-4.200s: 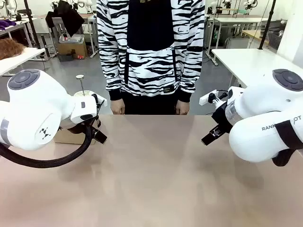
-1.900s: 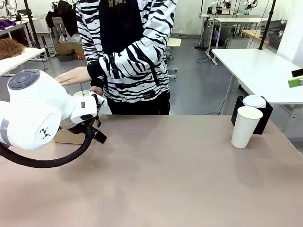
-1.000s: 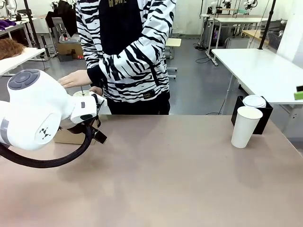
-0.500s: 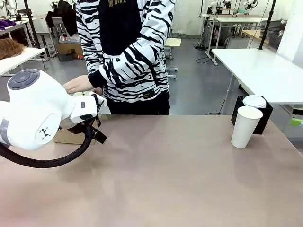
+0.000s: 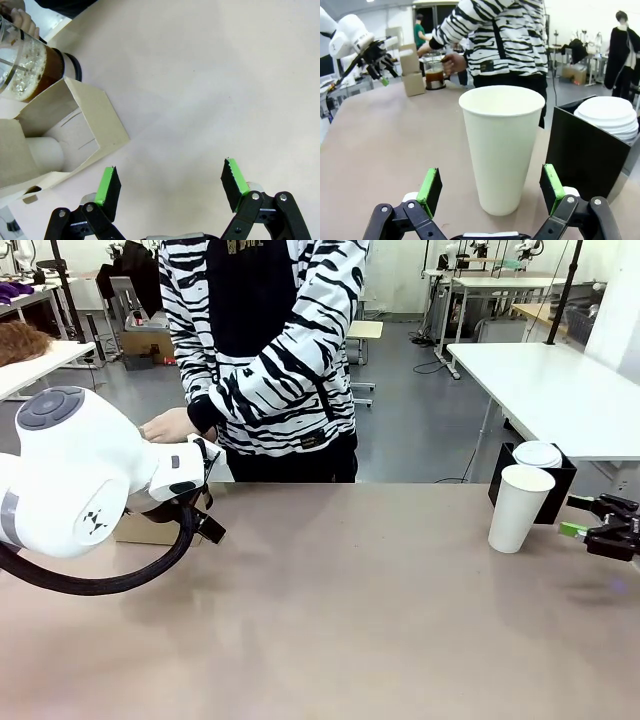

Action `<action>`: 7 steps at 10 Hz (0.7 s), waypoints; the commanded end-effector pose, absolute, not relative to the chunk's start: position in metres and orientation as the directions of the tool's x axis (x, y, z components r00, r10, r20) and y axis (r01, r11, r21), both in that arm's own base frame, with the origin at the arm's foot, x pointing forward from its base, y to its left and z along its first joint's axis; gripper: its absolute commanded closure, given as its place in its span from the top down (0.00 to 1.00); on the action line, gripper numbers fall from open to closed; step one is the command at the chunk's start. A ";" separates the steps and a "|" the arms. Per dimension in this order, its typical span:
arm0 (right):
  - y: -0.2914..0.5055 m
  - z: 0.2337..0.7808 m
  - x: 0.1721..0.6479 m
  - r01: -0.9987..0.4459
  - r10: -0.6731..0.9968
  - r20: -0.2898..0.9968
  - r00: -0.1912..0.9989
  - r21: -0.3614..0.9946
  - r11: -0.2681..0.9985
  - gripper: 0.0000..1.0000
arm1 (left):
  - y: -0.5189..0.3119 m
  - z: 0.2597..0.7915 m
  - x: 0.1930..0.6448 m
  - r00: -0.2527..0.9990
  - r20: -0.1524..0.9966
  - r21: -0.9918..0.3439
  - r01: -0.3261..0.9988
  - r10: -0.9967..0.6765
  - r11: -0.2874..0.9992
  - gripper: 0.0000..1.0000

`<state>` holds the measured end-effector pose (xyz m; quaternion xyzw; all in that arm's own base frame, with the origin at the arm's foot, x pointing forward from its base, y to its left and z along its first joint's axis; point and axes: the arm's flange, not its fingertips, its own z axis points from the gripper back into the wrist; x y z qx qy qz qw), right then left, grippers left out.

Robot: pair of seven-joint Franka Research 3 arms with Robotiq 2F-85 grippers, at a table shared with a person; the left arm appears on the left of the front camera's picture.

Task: Pour a drink into a cup and package it in a carrier.
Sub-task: Pick up the 600 ml Paper Cup and place it in the middle top area of the table.

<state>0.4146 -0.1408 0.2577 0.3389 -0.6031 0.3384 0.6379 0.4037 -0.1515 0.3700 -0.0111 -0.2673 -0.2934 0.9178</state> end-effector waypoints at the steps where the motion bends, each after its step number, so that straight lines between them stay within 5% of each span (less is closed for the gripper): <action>1: -0.141 0.273 0.422 -0.811 0.011 0.999 0.035 0.022 0.584 1.00 | -0.152 0.370 0.403 0.684 0.498 0.135 0.545 -0.533 0.827 1.00; 7: -0.123 0.250 0.432 -0.821 0.010 0.998 0.065 0.048 0.569 1.00 | -0.152 0.370 0.403 0.684 0.498 0.135 0.545 -0.533 0.827 1.00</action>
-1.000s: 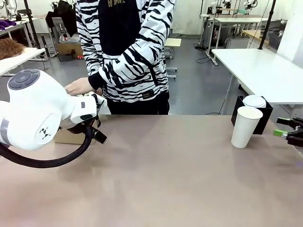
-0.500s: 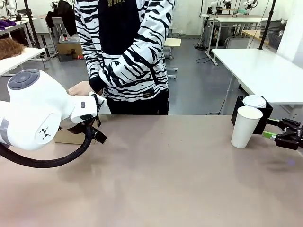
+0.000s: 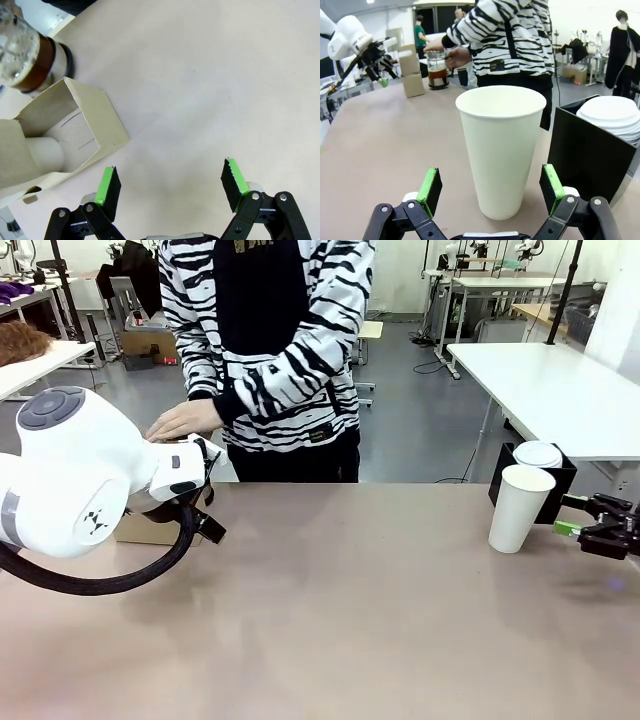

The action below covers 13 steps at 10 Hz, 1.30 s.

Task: Pour a drink into a cup and package it in a carrier.
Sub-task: Pick up the 600 ml Paper Cup and place it in the middle top area of the table.

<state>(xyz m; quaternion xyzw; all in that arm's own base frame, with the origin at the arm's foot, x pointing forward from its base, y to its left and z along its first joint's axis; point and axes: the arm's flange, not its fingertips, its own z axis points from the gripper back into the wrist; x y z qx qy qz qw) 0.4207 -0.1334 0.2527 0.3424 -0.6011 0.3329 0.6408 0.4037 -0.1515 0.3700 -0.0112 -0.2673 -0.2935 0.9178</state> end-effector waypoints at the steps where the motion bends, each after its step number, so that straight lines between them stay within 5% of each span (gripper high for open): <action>1: -0.120 0.246 0.435 -0.810 0.006 0.998 0.061 0.046 0.584 1.00 | -0.152 0.370 0.403 0.684 0.498 0.135 0.545 -0.533 0.827 1.00; 13: -0.083 0.223 0.484 -0.827 -0.009 0.996 0.093 0.082 0.557 1.00 | -0.152 0.370 0.403 0.684 0.498 0.135 0.545 -0.533 0.827 1.00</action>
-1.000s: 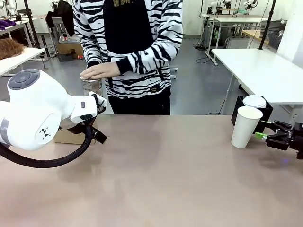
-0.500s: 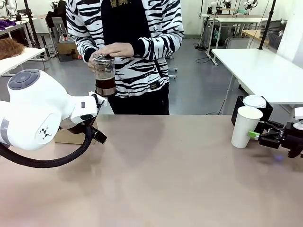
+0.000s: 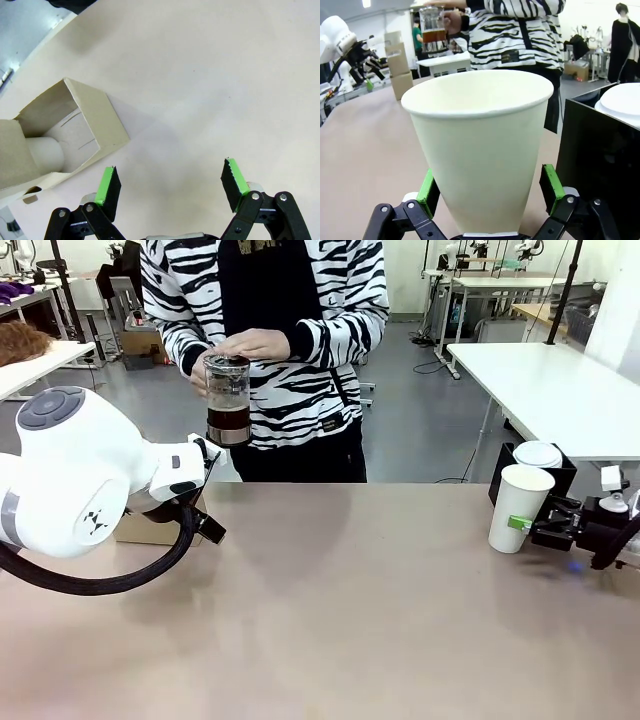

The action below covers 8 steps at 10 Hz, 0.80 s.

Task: Pour a drink into a cup and package it in a carrier.
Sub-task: Pick up the 600 ml Paper Cup and place it in the middle top area of the table.

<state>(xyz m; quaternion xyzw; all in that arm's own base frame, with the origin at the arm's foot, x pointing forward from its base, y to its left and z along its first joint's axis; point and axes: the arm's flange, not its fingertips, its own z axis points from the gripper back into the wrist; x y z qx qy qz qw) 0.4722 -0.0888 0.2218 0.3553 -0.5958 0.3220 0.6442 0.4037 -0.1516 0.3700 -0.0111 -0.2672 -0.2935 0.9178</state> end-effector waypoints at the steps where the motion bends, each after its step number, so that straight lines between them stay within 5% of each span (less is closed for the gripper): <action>1: -0.080 0.224 0.489 -0.833 -0.022 0.995 0.095 0.091 0.545 1.00 | -0.152 0.370 0.403 0.684 0.498 0.135 0.545 -0.533 0.827 1.00; 6: -0.073 0.220 0.496 -0.857 -0.059 0.994 0.087 0.105 0.504 1.00 | -0.152 0.370 0.403 0.684 0.498 0.135 0.545 -0.533 0.827 1.00; 7: -0.074 0.219 0.494 -0.862 -0.074 0.994 0.085 0.110 0.495 0.80 | -0.152 0.370 0.403 0.684 0.498 0.135 0.545 -0.533 0.827 1.00; 8: -0.078 0.217 0.494 -0.858 -0.070 0.993 0.090 0.113 0.501 0.80 | -0.152 0.370 0.403 0.684 0.498 0.135 0.545 -0.533 0.827 1.00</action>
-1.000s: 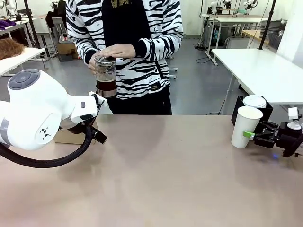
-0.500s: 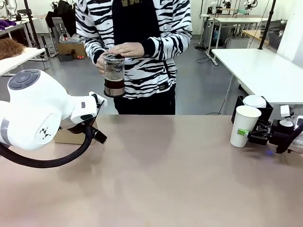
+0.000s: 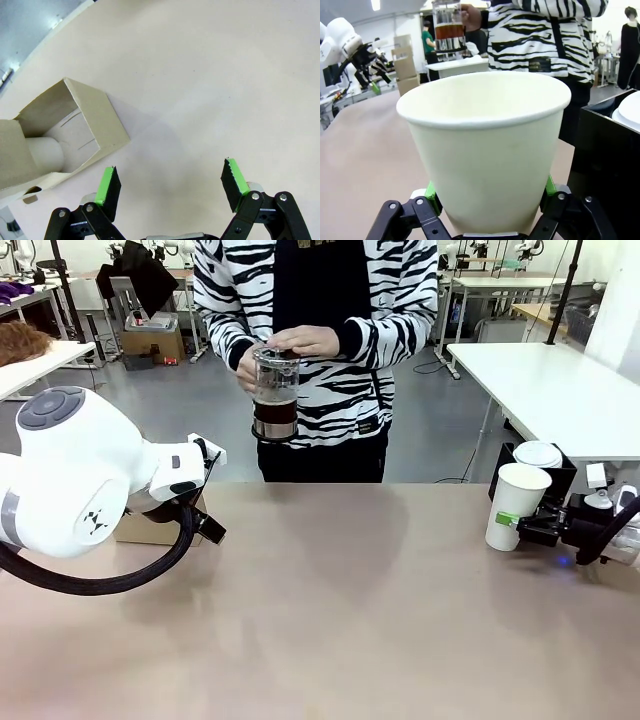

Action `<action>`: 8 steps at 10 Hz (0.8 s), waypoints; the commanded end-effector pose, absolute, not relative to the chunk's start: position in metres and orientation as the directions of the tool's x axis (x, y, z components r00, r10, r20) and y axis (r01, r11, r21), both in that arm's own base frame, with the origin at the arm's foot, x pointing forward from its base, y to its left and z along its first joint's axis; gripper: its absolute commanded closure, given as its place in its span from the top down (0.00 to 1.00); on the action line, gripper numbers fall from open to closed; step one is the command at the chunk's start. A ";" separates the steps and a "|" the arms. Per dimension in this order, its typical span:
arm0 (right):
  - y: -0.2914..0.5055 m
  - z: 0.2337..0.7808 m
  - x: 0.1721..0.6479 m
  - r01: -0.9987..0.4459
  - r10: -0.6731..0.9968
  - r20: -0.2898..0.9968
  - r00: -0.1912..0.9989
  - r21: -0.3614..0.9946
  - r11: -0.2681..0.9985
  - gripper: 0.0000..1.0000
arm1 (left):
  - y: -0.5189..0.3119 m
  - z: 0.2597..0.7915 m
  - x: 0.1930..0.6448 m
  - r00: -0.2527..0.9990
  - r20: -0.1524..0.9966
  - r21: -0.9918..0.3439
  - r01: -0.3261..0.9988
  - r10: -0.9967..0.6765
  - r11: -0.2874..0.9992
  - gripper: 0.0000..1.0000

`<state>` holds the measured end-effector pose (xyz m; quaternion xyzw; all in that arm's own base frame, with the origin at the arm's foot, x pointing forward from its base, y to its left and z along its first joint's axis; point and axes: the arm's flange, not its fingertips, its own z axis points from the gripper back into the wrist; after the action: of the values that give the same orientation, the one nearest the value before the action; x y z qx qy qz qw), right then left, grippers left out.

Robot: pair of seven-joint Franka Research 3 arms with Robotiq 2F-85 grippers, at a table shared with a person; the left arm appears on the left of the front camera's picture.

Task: Pour a drink into a cup and package it in a carrier.
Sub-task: Pick up the 600 ml Paper Cup and place it in the middle top area of the table.

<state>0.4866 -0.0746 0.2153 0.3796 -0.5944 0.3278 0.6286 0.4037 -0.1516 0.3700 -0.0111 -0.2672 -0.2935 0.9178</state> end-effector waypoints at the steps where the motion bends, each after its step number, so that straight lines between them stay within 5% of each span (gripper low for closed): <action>1: -0.075 0.217 0.487 -0.862 -0.031 0.996 0.078 0.083 0.500 0.80 | -0.152 0.370 0.403 0.684 0.498 0.135 0.545 -0.533 0.827 1.00; 5: -0.075 0.215 0.486 -0.864 -0.039 0.996 0.079 0.088 0.497 0.80 | -0.152 0.370 0.403 0.684 0.498 0.135 0.545 -0.533 0.827 1.00; 8: -0.050 0.289 0.471 -0.844 -0.109 0.990 0.094 0.137 0.518 0.80 | -0.152 0.370 0.403 0.684 0.498 0.135 0.545 -0.533 0.827 1.00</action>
<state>0.4761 -0.0656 0.2581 0.3909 -0.6042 0.3191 0.6167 0.4037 -0.1516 0.3700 -0.0111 -0.2673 -0.2935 0.9178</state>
